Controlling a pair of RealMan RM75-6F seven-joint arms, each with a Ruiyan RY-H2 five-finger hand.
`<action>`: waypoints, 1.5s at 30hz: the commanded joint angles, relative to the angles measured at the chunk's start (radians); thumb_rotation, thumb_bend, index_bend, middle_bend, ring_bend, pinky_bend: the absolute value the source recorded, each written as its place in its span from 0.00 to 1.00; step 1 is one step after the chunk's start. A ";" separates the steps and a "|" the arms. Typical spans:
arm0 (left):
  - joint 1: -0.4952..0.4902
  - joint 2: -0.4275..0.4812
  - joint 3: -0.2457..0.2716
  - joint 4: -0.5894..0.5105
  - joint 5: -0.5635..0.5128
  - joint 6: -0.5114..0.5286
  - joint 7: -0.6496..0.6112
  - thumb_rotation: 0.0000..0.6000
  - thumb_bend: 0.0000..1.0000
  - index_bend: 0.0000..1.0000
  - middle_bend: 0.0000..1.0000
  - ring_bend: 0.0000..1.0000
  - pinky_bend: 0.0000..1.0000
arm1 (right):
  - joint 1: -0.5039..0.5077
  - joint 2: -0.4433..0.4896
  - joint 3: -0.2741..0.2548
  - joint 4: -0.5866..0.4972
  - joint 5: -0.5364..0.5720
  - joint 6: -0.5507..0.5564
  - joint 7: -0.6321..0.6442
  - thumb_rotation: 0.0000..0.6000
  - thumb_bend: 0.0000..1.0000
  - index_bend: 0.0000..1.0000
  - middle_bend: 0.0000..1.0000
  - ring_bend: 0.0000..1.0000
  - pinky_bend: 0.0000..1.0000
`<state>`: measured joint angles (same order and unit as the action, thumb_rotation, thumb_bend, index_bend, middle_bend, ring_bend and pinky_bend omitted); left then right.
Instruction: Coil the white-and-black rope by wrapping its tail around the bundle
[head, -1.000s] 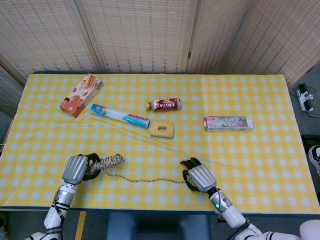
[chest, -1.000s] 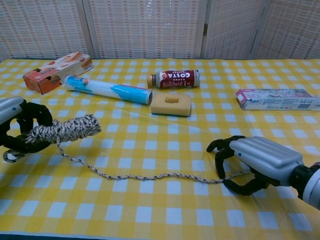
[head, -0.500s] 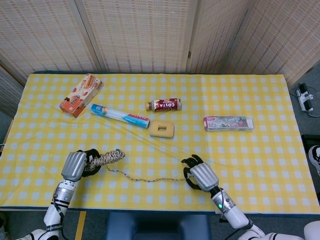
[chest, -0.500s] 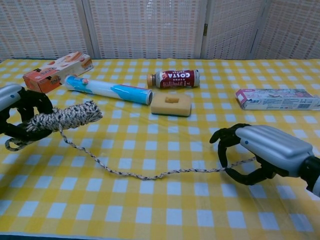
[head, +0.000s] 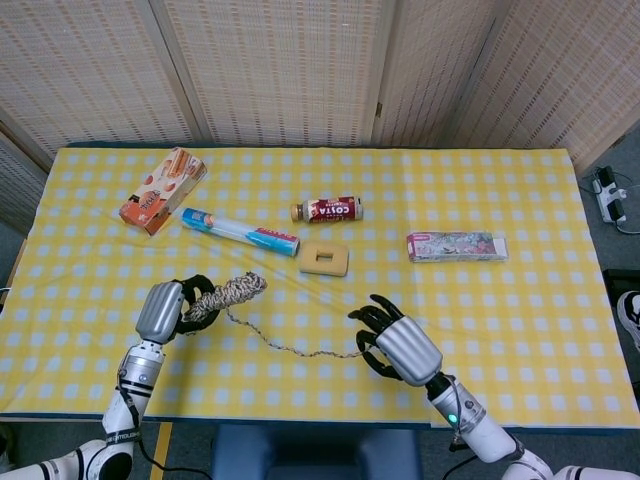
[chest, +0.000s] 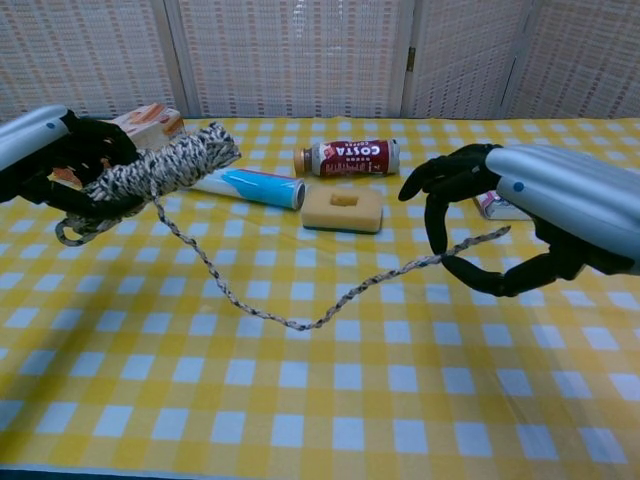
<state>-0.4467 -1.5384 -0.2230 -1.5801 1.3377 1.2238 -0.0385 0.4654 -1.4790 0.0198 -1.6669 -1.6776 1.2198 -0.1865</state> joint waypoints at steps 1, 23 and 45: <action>-0.014 0.024 -0.006 -0.053 0.047 0.001 -0.082 1.00 0.75 0.79 0.75 0.67 0.55 | 0.025 0.020 0.046 -0.025 0.063 -0.036 0.004 1.00 0.60 0.67 0.27 0.22 0.12; -0.132 0.044 0.059 -0.153 0.230 -0.074 0.102 1.00 0.75 0.78 0.75 0.65 0.52 | 0.335 -0.039 0.466 -0.095 0.480 -0.205 0.057 1.00 0.62 0.67 0.28 0.24 0.12; -0.175 -0.122 -0.054 -0.135 -0.191 -0.052 0.533 1.00 0.75 0.78 0.75 0.66 0.53 | 0.432 -0.105 0.484 -0.243 0.447 -0.050 -0.006 1.00 0.62 0.67 0.28 0.24 0.12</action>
<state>-0.6255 -1.6494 -0.2657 -1.7202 1.1637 1.1590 0.4931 0.9034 -1.5896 0.5089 -1.9037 -1.2245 1.1654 -0.1981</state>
